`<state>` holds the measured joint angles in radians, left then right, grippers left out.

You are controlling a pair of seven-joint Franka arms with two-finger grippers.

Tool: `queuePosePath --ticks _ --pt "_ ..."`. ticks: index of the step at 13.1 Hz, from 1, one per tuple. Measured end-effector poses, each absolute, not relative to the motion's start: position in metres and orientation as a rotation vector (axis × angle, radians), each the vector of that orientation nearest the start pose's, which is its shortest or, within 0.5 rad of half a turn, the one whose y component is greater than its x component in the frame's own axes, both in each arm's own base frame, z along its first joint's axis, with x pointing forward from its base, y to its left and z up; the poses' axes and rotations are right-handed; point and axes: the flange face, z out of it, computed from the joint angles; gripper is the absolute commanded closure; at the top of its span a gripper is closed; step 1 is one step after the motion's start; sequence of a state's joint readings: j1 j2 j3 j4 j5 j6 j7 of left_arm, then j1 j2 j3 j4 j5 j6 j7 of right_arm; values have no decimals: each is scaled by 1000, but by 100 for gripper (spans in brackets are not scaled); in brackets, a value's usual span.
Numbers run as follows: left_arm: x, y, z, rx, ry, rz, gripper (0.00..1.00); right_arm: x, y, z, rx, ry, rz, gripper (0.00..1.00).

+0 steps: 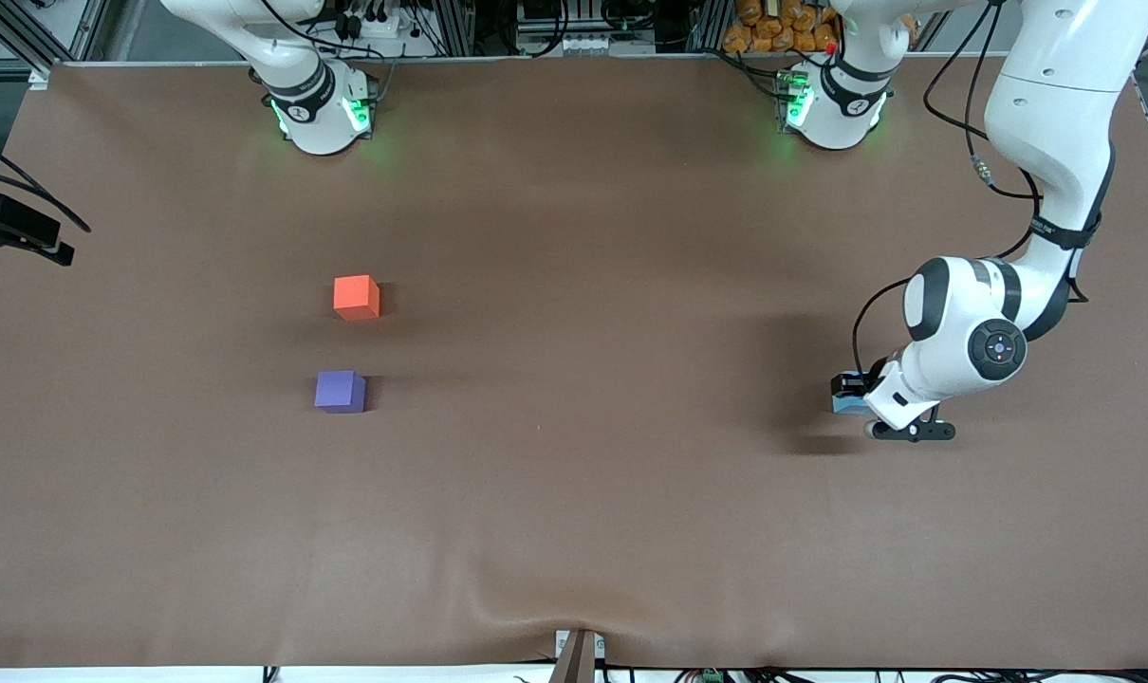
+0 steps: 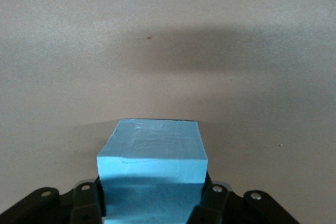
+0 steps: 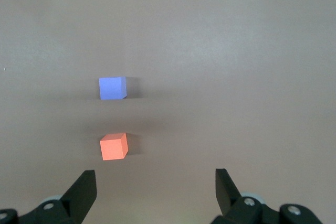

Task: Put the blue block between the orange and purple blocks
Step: 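Carry the blue block with the left gripper toward the right gripper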

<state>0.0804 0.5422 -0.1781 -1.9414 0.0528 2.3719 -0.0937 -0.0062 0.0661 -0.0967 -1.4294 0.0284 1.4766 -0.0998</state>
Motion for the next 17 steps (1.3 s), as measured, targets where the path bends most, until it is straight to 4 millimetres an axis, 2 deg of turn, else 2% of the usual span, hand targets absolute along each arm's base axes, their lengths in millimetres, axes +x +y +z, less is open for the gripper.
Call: queuePosePath --ticks 2,3,6,8,11,13,14,15,17 --pt "608 -75 200 -3199 83 163 100 569 -53 648 -3122 2 -47 0" --pt "608 -93 205 -3212 126 153 100 571 -54 648 -3123 2 -64 0" --pt "605 -167 228 -3250 303 101 100 575 -54 644 -3124 3 -65 0" --pt "596 -235 245 -3254 397 60 100 583 -54 638 -3123 5 -87 0" --pt "566 -355 277 -3260 374 74 100 610 -45 622 -3117 -17 -209 0" --pt "542 -429 294 -3268 306 111 100 634 -19 591 -3115 -78 -222 0" --pt "530 -463 299 -3278 256 117 100 648 -3 569 -3106 -110 -222 0" --pt "519 -493 300 -3292 211 121 100 663 15 538 -3089 -140 -211 0" --pt "502 -538 290 -3312 149 136 100 691 56 455 -3061 -190 -146 0"
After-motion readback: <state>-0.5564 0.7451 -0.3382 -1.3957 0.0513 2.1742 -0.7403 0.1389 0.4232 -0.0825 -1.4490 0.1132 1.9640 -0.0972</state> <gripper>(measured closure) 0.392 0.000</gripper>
